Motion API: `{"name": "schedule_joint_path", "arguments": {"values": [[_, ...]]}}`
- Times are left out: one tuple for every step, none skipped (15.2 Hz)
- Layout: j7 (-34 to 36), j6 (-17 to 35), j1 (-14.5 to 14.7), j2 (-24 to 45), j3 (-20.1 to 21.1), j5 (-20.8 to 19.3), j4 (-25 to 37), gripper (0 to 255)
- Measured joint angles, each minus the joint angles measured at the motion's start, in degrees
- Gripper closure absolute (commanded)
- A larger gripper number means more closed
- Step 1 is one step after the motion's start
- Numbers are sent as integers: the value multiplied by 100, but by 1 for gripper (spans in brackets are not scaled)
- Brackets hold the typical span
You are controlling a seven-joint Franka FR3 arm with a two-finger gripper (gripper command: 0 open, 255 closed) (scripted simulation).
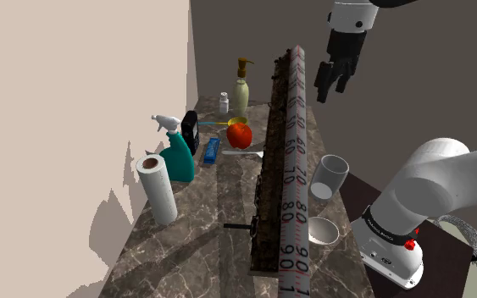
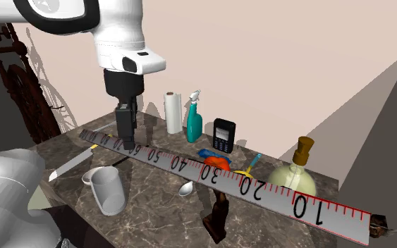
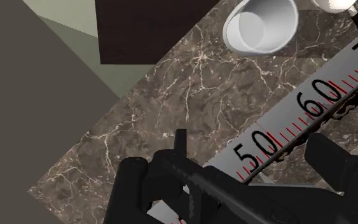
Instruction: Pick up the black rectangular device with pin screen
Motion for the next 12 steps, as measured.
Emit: {"name": "schedule_joint_path", "arguments": {"values": [[0,0,0,0,0,0,0,0],[90,52,3,73,62,45,23,0],[248,137,14,175,173,125,46,0],[407,224,19,241,273,199,36,0],[554,354,6,391,361,253,64,0],[743,485,12,533,490,334,84,0],[917,584,5,685,594,393,150,0],[1101,668,0,853,709,451,249,0],[1273,782,-11,1009,812,496,302,0],[1461,899,-16,1168,929,545,359,0],[1628,1011,-39,1373,1026,566,469,0],[1796,1125,-55,1541,1120,590,533,0]]}}
